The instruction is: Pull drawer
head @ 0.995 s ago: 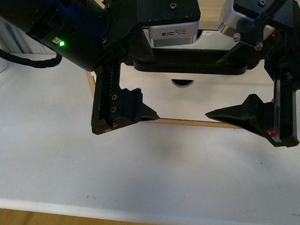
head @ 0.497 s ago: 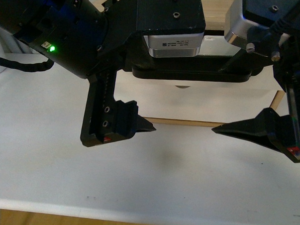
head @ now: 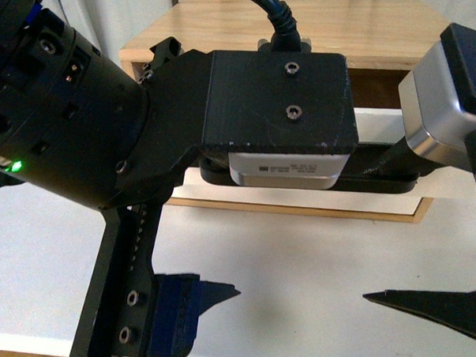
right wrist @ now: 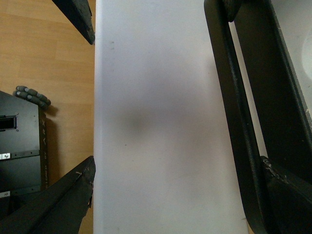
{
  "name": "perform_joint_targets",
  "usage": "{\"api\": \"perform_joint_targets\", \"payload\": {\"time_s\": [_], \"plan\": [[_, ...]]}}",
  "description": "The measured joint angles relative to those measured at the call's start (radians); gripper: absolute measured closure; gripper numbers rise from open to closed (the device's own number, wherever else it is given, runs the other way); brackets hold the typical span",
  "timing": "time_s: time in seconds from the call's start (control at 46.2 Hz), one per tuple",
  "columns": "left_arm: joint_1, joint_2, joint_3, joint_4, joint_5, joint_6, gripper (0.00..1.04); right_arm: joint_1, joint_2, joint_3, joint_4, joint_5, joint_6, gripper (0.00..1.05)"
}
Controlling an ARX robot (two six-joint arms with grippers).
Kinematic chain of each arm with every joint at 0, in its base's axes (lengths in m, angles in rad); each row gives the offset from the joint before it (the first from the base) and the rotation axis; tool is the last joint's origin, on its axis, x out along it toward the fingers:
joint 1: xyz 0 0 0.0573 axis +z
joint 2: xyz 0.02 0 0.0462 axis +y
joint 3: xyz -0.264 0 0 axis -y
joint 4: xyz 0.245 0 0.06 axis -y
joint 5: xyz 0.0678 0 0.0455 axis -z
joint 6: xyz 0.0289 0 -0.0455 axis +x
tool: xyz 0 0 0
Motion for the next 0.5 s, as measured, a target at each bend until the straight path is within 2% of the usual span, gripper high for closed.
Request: {"api": "perform_joint_targets", "payload": {"time_s": [0.173, 0.324, 0.454, 0.497], "plan": [[-0.014, -0.069, -0.088, 0.143, 0.043, -0.056, 0.06, -0.014, -0.066, -0.059, 0.085, -0.02, 0.099, 0.09], [0.002, -0.181, -0.166, 0.307, 0.05, -0.188, 0.06, -0.062, -0.174, -0.099, 0.101, -0.076, 0.173, 0.09], [0.02, -0.296, -0.263, 0.428, 0.001, -0.299, 0.06, -0.119, -0.283, -0.145, 0.156, -0.087, 0.239, 0.09], [0.028, -0.345, -0.302, 0.482, -0.043, -0.346, 0.06, -0.14, -0.327, -0.169, 0.194, -0.089, 0.269, 0.09]]}}
